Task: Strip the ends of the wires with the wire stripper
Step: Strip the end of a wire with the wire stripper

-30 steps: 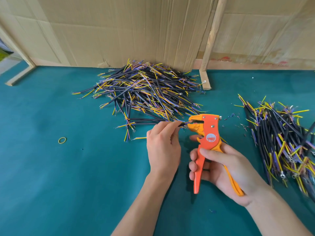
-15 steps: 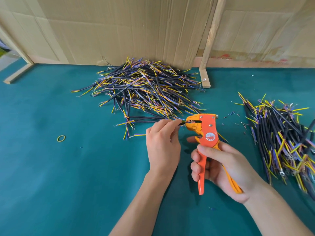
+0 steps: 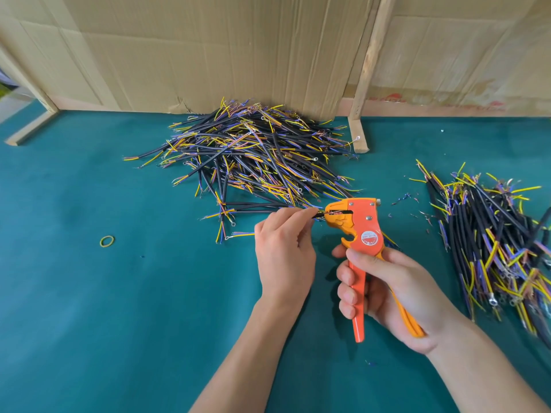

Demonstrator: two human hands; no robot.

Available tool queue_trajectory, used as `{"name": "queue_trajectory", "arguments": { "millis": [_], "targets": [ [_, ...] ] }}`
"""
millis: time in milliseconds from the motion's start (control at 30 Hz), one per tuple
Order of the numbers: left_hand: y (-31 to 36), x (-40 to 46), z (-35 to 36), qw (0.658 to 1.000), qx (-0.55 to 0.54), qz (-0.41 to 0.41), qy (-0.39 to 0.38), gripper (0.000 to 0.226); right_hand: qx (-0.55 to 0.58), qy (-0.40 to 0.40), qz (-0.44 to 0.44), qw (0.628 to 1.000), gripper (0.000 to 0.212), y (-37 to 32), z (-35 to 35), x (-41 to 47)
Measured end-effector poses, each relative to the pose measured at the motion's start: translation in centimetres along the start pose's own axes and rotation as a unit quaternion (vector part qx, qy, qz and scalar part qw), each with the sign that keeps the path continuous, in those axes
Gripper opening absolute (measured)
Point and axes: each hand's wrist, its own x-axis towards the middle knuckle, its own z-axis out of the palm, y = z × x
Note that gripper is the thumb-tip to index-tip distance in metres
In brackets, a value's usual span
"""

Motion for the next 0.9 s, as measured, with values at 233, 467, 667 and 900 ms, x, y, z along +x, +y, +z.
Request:
{"name": "queue_trajectory", "arguments": {
  "millis": [233, 467, 667, 900],
  "targets": [
    [0.03, 0.02, 0.03, 1.000, 0.002, -0.002, 0.003, 0.022, 0.006, -0.004, 0.001, 1.000, 0.019, -0.10, -0.09, -0.09],
    [0.01, -0.02, 0.02, 1.000, 0.002, 0.001, 0.002, 0.023, -0.001, -0.007, 0.000, 1.000, 0.019, -0.22, -0.16, -0.18],
    [-0.09, 0.01, 0.07, 1.000, 0.001, 0.005, 0.001, 0.024, -0.008, 0.009, 0.004, 1.000, 0.020, -0.35, 0.05, -0.21],
    [-0.07, 0.04, 0.10, 1.000, 0.006, 0.010, 0.000, 0.023, -0.009, 0.010, 0.007, 1.000, 0.019, -0.34, 0.05, -0.25]
  ]
}}
